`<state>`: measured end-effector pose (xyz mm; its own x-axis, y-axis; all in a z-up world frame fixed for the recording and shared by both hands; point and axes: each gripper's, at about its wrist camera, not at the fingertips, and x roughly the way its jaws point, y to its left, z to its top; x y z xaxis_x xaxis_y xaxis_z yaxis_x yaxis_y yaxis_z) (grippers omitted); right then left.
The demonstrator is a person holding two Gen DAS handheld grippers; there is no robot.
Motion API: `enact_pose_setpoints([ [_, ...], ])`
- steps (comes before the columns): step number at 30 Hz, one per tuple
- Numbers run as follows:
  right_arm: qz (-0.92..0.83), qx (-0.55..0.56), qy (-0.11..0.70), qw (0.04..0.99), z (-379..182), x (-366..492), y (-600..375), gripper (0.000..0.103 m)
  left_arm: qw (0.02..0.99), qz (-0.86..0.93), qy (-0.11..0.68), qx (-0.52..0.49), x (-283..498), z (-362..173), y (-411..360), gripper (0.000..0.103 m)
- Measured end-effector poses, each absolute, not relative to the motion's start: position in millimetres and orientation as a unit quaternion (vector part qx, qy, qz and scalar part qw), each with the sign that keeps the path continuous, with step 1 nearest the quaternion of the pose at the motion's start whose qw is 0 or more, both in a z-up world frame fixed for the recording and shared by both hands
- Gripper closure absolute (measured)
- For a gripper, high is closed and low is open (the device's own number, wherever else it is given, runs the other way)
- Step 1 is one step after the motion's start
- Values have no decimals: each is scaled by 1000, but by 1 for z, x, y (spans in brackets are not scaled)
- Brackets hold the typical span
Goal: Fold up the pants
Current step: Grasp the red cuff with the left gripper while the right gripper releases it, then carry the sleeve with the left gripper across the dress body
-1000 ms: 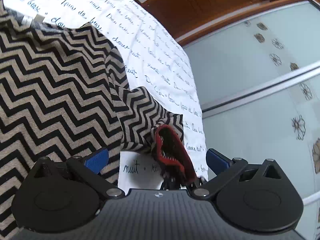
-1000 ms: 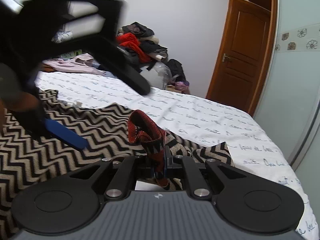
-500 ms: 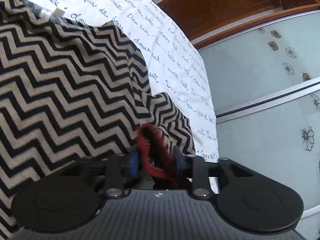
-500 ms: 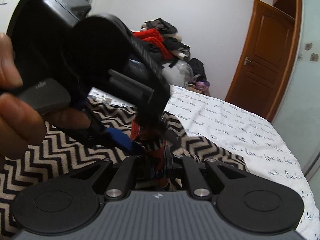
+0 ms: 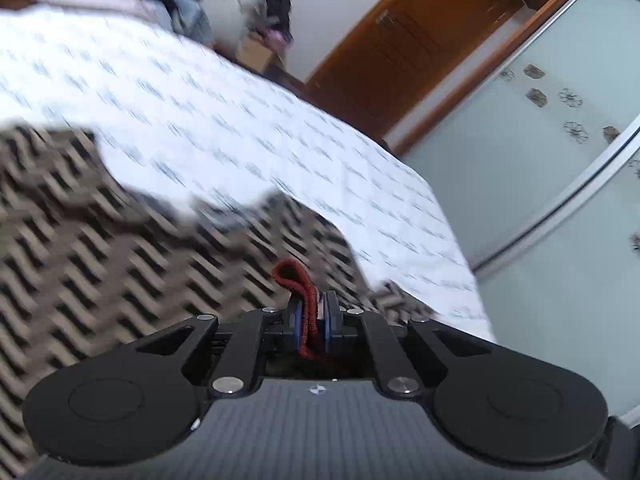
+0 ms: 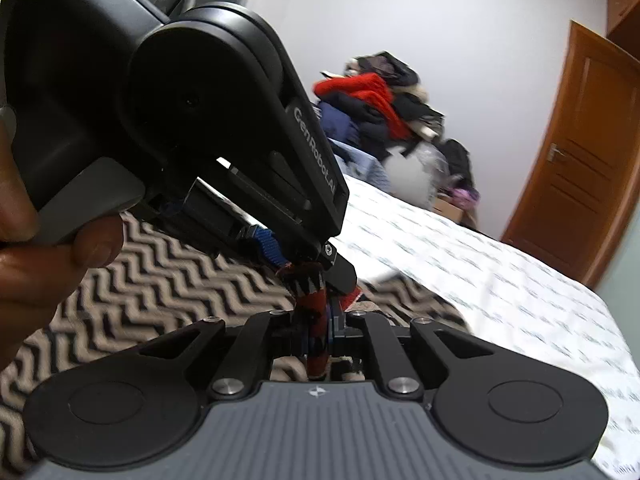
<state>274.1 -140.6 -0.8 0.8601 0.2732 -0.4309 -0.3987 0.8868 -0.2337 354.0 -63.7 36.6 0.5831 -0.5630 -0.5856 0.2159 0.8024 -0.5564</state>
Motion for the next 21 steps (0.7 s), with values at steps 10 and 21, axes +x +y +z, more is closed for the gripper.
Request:
enact_pose_setpoints([
  [10,246,-151,207,935,5,310,-69,94,899,-168,362,-181,361,44,25,93],
  [21,264,-113,229,930,1,337,-35,91,917,-110,339,-181,370,27,80,93],
])
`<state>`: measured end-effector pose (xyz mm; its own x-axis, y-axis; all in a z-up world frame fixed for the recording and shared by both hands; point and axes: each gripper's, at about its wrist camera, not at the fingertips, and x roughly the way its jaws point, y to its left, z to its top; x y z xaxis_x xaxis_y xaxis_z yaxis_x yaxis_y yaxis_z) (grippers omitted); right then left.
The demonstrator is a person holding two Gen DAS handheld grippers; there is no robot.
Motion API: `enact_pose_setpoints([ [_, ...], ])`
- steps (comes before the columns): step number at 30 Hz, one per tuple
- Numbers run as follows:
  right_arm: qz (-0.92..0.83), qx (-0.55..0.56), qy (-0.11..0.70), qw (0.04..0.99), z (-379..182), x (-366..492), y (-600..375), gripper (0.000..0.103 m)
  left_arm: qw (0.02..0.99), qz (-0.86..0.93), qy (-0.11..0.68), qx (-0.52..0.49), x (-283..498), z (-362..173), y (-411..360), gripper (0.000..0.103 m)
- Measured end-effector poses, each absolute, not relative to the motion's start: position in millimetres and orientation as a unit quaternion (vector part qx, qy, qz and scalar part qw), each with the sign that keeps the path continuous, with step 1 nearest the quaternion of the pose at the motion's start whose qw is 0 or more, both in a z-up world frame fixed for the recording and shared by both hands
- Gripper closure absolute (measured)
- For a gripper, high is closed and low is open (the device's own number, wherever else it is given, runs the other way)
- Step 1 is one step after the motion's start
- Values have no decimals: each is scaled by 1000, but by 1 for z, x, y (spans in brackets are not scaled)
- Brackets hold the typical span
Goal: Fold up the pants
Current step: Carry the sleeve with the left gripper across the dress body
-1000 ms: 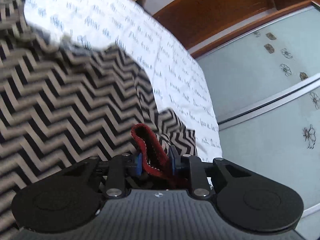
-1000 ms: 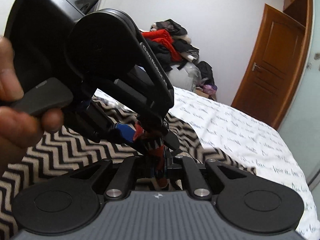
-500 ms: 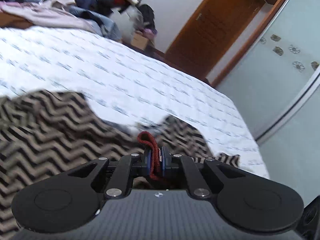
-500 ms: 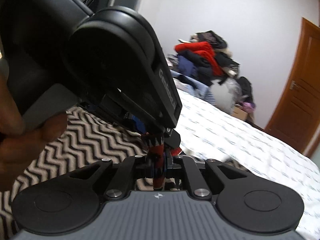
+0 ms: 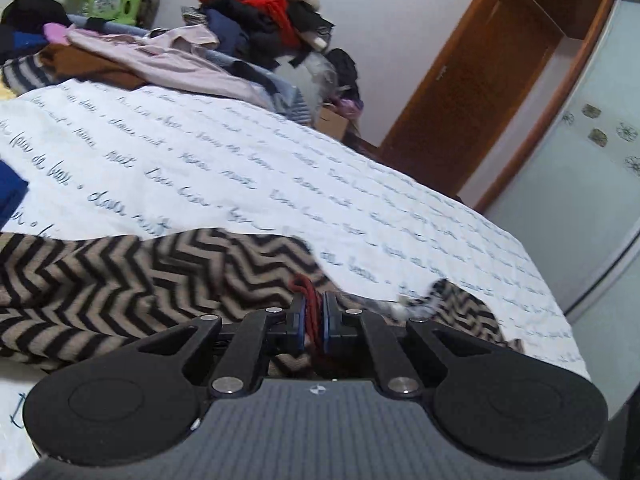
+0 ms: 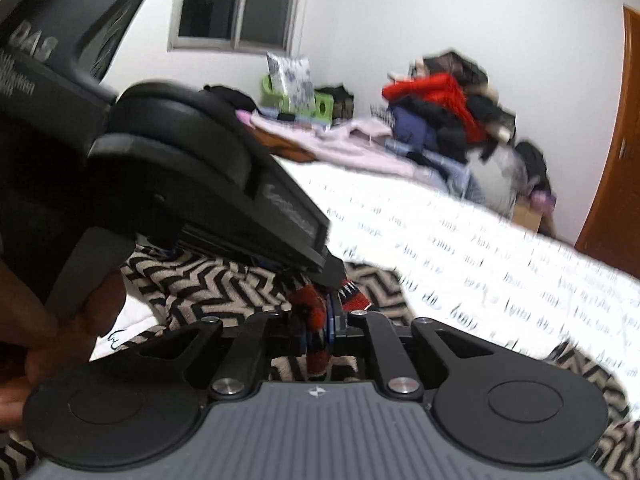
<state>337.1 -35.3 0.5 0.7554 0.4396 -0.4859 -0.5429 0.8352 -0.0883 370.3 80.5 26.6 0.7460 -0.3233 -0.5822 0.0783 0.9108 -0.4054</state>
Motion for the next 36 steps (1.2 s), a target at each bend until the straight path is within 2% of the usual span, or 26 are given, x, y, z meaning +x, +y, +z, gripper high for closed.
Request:
enact_pose_setpoints([
  [2,262,-90,260,925,1,344,-42,84,915,-88,348,-185,375,15,89,94],
  [4,262,-74,268,924,0,334,-60,81,911,-74,357,-194,379,3,97,94],
  [9,223,-66,297,926,-16,291,-132,81,910,-56,365,-189,381,-11,107,94],
  [16,126,19,358,925,-52,274,-243,81,893,-79,382,-223,379,-20,111,93],
  [19,115,15,353,928,-48,266,-248,81,873,-103,405,-253,372,-23,111,71],
  [21,96,-20,341,935,-51,262,-243,81,859,-115,415,-277,366,-26,110,48],
  [27,94,-77,315,941,-53,279,-214,80,833,-121,422,-337,354,-41,101,30],
  [29,84,-81,310,944,-56,286,-213,80,834,-117,414,-345,350,-41,100,29],
  [31,49,-69,304,949,-58,293,-220,80,840,-116,412,-333,347,-40,95,36],
  [33,22,-33,300,953,-58,293,-234,80,853,-107,416,-296,346,-37,90,73],
  [35,-10,-17,294,956,-58,289,-246,80,863,-95,417,-270,346,-36,90,89],
  [36,-25,-11,290,957,-58,285,-252,80,865,-97,413,-268,347,-36,92,91],
])
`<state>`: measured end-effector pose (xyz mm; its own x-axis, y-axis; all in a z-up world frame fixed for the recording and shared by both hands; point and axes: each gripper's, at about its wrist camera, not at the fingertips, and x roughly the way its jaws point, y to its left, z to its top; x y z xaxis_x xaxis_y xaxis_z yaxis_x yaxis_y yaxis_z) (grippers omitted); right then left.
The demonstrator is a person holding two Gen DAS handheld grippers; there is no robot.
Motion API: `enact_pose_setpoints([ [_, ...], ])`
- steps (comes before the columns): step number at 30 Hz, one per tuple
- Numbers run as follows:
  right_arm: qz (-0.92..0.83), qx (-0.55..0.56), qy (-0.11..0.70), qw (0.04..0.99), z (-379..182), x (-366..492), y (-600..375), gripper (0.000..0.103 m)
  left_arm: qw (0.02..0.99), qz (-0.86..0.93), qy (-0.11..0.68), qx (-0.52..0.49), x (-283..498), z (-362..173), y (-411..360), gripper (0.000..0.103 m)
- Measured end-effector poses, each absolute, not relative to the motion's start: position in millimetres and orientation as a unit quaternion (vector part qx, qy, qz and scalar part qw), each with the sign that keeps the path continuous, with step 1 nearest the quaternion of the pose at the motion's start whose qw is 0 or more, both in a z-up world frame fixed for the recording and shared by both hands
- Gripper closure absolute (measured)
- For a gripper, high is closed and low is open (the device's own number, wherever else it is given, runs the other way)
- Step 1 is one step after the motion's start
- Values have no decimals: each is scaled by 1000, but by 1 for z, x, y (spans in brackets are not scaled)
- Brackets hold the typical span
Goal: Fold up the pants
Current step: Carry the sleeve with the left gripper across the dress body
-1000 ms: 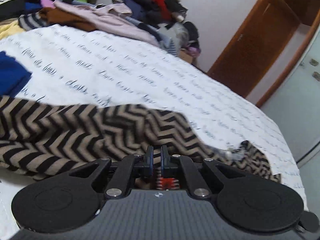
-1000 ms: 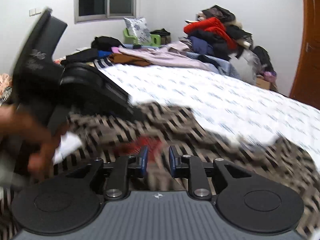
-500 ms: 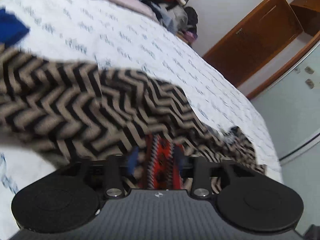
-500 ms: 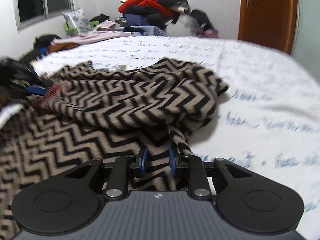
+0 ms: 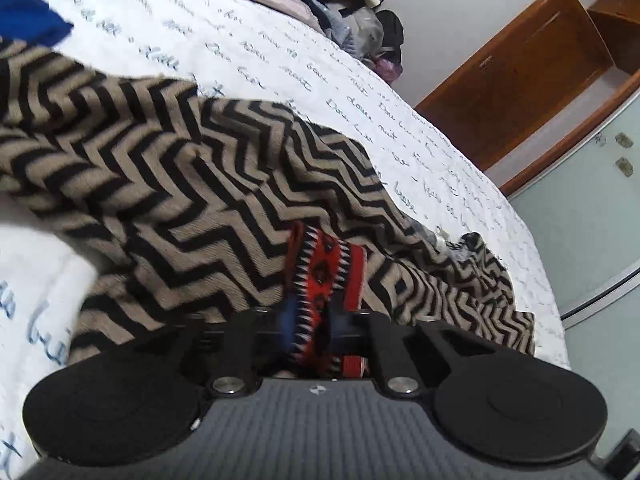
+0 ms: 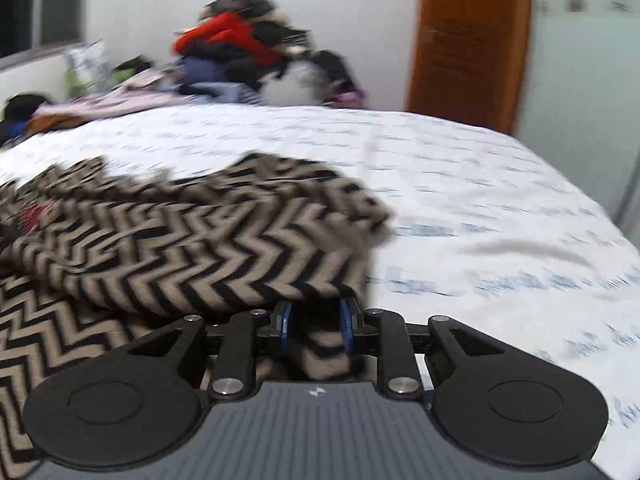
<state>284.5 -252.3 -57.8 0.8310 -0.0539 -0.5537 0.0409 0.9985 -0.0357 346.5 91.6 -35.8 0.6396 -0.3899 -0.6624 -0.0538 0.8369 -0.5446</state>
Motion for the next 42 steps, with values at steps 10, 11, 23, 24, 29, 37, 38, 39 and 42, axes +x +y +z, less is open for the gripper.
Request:
enact_pose_setpoints([
  [10,-30,-11,241,970,-36,267,-260,71,904,-92,346,-235,334,-17,100,97],
  [11,-5,-19,233,972,-30,268,-253,70,909,-85,336,-232,334,-13,102,97],
  [23,75,-86,289,951,-44,302,-197,32,903,-63,372,-205,323,-15,106,88],
  [24,80,-79,278,954,-40,298,-195,32,900,-60,376,-212,319,-16,107,80],
  [29,138,-98,258,951,-24,292,-164,32,900,-30,374,-223,294,-10,129,53],
  [37,227,-137,241,933,-22,276,-90,32,924,106,316,-188,240,17,220,41],
  [38,234,-140,241,931,-22,273,-83,32,928,126,303,-173,234,20,229,38],
  [39,240,-142,242,929,-24,272,-78,32,933,150,292,-150,228,22,239,34],
  [42,251,-151,246,924,-26,267,-64,32,939,200,266,-82,217,25,258,26],
])
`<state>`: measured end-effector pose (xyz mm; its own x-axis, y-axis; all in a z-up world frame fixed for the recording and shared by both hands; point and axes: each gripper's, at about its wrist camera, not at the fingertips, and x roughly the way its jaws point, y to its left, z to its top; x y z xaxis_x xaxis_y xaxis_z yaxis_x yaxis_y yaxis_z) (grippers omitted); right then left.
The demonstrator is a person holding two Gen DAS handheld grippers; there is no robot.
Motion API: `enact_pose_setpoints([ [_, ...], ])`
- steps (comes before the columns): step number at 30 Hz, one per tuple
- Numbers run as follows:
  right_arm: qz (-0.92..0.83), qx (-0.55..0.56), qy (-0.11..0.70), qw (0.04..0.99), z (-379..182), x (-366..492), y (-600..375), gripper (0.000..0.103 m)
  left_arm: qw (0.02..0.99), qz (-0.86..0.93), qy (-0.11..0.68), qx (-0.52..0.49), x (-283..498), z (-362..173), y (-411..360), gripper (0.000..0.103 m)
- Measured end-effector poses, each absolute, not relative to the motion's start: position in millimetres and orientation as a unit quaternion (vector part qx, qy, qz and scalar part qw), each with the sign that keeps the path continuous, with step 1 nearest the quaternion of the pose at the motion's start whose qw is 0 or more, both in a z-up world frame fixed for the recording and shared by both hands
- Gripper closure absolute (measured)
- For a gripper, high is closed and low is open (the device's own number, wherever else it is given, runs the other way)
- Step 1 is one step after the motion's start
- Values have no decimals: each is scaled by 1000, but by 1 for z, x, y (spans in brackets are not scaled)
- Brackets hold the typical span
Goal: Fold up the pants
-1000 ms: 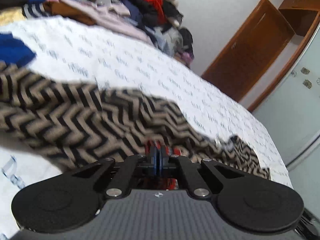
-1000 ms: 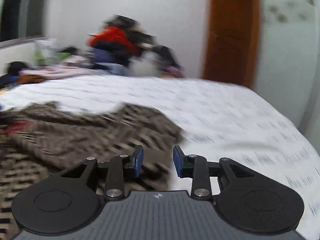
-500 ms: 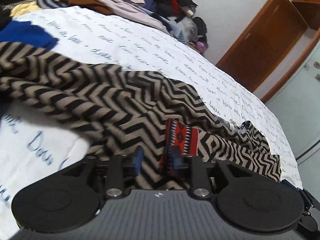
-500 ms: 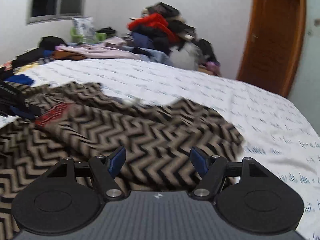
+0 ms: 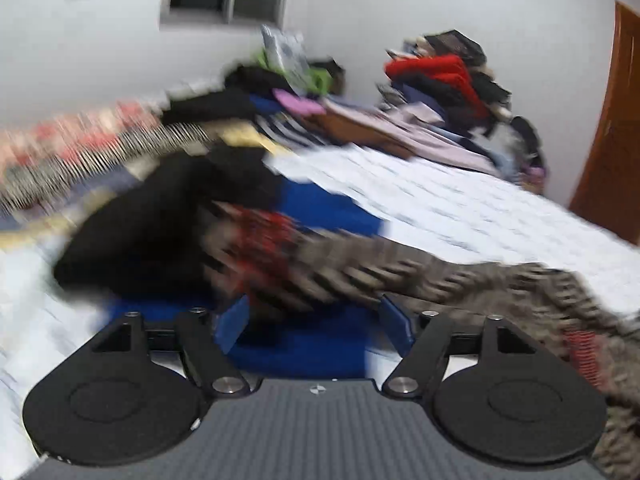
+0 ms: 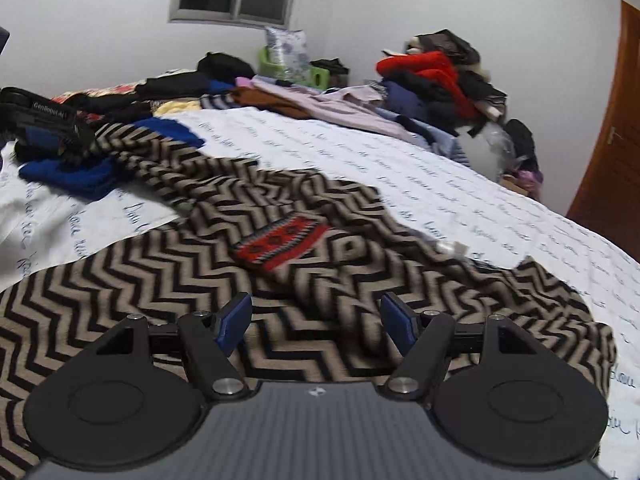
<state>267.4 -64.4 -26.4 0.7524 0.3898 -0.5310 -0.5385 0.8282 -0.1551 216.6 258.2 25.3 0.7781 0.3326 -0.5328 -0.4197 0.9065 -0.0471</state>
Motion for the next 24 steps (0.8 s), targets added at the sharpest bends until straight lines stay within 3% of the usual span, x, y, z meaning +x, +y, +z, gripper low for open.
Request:
enact_pose_setpoints([
  [3,259,-157,249,920,-29,265,-57,32,942,210,262,-12,216,23,264,20],
  [11,268,-173,256,912,-35,262,-45,32,941,221,242,86,242,11,260,21],
  [13,268,-174,259,912,-37,261,-44,32,946,209,239,71,247,14,266,33],
  [15,267,-175,262,911,-39,261,-43,32,947,191,255,36,254,16,277,68],
  [17,266,-175,266,910,-41,261,-43,32,948,165,272,-24,256,19,291,88],
  [24,267,-177,270,908,-44,261,-41,32,953,134,250,-108,252,42,314,94],
])
